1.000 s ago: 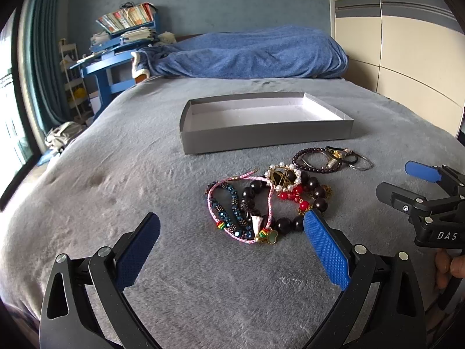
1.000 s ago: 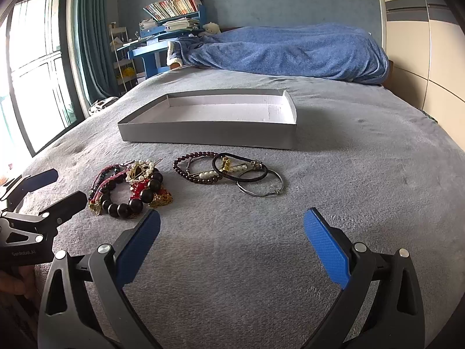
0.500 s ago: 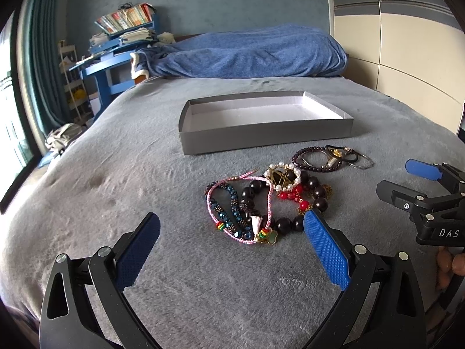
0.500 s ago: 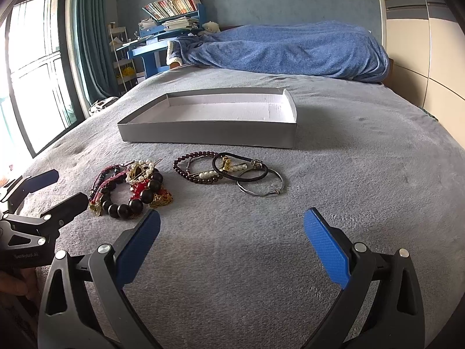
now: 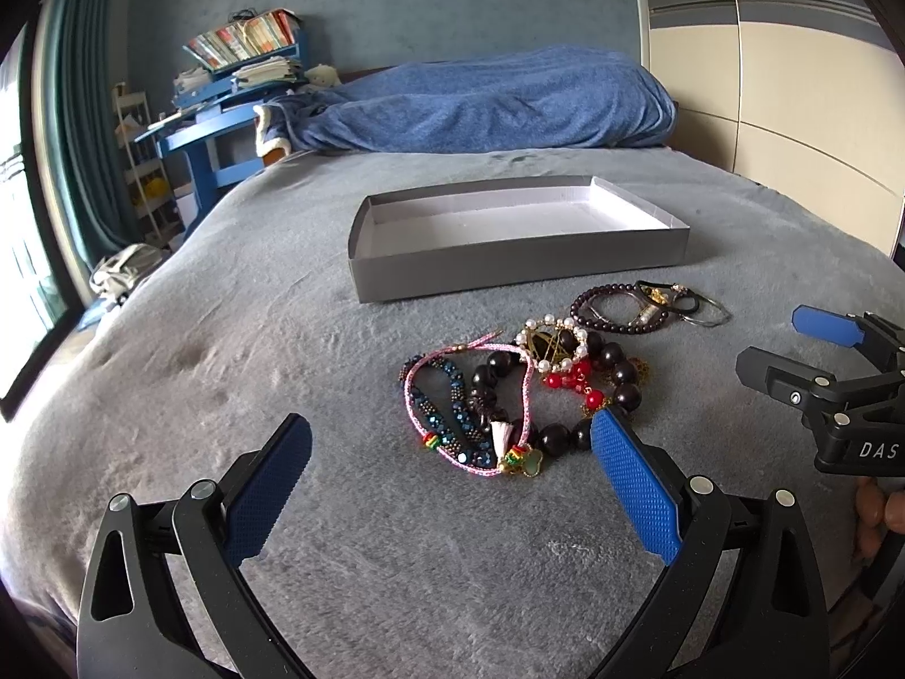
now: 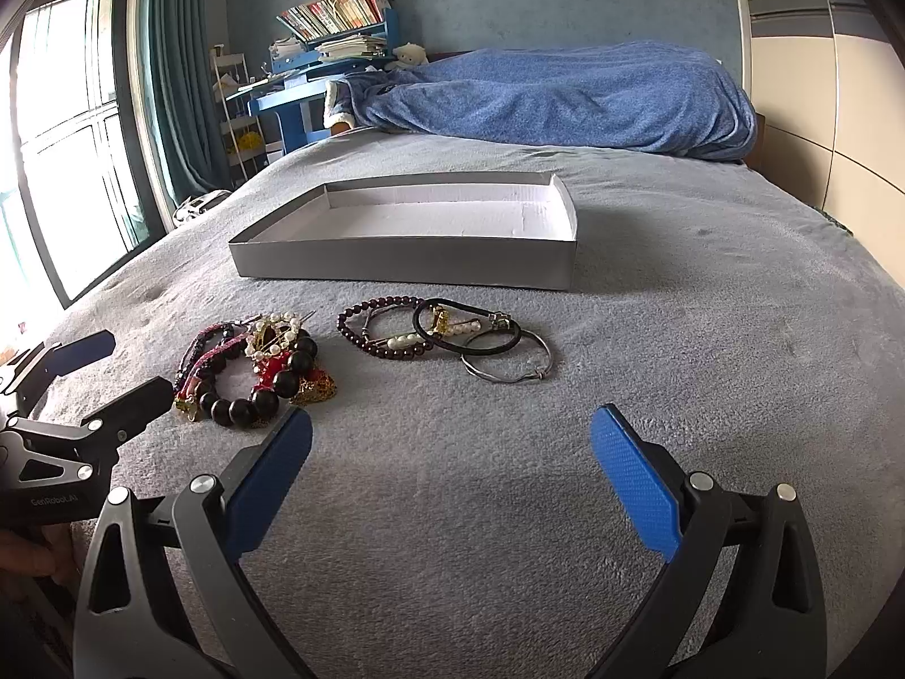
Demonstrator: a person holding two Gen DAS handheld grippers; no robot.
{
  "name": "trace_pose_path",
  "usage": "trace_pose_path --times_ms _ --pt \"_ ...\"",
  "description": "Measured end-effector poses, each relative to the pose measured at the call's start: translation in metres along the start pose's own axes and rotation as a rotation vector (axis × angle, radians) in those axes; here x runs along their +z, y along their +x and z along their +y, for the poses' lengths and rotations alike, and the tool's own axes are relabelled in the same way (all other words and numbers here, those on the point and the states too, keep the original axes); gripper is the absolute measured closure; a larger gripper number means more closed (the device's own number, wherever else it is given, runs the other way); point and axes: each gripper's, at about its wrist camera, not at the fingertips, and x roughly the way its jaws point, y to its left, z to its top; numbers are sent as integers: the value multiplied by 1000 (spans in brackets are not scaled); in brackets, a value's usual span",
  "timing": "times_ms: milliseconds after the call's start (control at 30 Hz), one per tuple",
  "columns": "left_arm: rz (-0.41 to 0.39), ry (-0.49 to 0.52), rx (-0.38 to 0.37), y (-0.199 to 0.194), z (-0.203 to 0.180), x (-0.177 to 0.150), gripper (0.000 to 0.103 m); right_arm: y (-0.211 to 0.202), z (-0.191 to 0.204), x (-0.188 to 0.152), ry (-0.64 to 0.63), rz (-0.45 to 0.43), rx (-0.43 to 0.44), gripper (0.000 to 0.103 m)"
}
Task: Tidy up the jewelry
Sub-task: 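Close the left tool on the pink string bracelet and lift it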
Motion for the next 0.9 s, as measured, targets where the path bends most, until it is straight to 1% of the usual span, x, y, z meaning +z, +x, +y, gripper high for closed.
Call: trace_pose_path --times_ms 200,300,333,400,433,467,500,567,600,633,667,700,733,767,833,900 --pt "1 32 21 2 -2 6 5 -1 0 1 4 -6 1 5" --pt "24 43 8 7 -2 12 5 -3 -3 2 12 -10 5 5" --pt "32 42 5 9 -3 14 7 -4 -3 3 15 -10 7 5" --pt "48 43 -3 14 -3 16 8 -5 -3 3 22 -7 6 5" --pt "53 46 -8 15 -3 17 11 -5 -3 3 26 -6 7 5" --pt "64 51 -14 17 -3 17 20 -5 -4 3 28 -6 8 5" --pt "77 56 -17 20 -5 18 25 -5 -4 4 30 -6 9 5" --pt "114 66 -39 27 -7 20 46 -5 -4 4 30 -6 12 5" --pt "138 68 -62 32 -7 21 51 -5 -4 4 30 -5 13 5" --pt "149 70 -76 35 -8 22 59 -5 -4 4 30 -5 15 5" --pt "156 73 -84 37 -9 22 67 -5 -5 4 30 -4 16 5" --pt "159 80 -92 38 -9 23 72 -4 -5 4 31 -3 18 5" --pt "156 83 -100 38 -9 23 84 -4 -5 5 33 0 19 5" --pt "151 83 -108 38 -9 24 92 -4 -5 5 36 2 22 5" --pt "133 72 -121 34 -6 26 98 -2 -7 7 45 2 30 5" --pt "104 47 -128 29 2 29 99 -1 -8 9 57 5 42 5"
